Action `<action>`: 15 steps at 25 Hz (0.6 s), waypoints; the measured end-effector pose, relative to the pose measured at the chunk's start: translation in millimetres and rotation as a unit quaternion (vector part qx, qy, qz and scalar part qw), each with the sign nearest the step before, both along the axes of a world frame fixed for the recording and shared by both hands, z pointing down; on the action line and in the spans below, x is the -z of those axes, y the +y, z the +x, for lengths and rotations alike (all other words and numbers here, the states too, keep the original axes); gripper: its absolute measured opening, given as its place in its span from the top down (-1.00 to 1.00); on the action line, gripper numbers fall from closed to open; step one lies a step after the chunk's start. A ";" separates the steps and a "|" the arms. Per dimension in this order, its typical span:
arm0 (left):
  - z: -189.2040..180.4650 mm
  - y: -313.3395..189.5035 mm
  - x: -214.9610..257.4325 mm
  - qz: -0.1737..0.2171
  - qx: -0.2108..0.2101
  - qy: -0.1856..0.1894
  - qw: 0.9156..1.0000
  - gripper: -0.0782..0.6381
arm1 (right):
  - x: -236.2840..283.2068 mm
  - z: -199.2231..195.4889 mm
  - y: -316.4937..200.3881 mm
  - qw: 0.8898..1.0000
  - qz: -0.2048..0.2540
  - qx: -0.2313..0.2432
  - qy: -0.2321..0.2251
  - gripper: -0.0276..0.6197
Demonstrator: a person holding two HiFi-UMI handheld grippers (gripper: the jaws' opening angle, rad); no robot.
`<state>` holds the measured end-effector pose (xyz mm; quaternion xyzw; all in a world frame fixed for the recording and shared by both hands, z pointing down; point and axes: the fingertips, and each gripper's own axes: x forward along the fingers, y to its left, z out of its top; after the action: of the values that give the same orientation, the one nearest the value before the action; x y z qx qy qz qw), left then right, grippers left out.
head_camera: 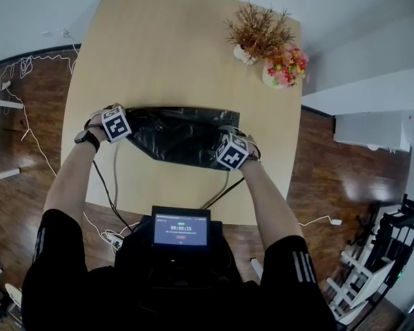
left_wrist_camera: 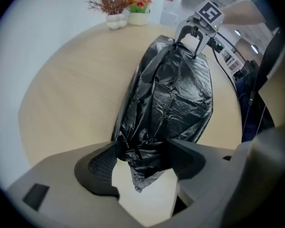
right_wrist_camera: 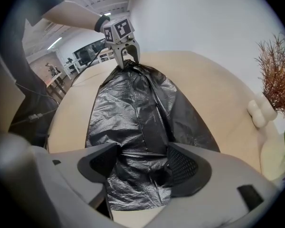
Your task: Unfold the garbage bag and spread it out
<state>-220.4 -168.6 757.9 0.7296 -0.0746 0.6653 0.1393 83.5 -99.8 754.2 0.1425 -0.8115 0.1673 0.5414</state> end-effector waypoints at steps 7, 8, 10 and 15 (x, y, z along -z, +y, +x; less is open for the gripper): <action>1.6 1.3 -2.4 -0.005 -0.016 -0.004 1.000 -0.14 | -0.8 -0.5 -5.9 1.000 0.007 0.001 0.001 -0.22; 2.0 1.2 -2.7 -0.004 -0.017 -0.003 1.000 -0.15 | -2.3 0.2 -4.8 1.000 0.004 0.001 0.002 -0.21; 2.3 -0.6 -1.8 0.006 -0.016 0.000 1.000 -0.14 | -0.1 -0.2 -4.5 1.000 0.001 -0.004 -0.007 -0.22; 0.8 -10.8 19.2 0.048 0.016 0.032 0.998 -0.14 | 37.2 -8.5 -15.3 0.996 0.035 -0.042 -0.071 -0.24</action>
<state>-219.6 -179.4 738.8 0.7548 -0.1139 0.6352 0.1173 75.0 -115.1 717.0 0.1833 -0.8468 0.1709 0.4692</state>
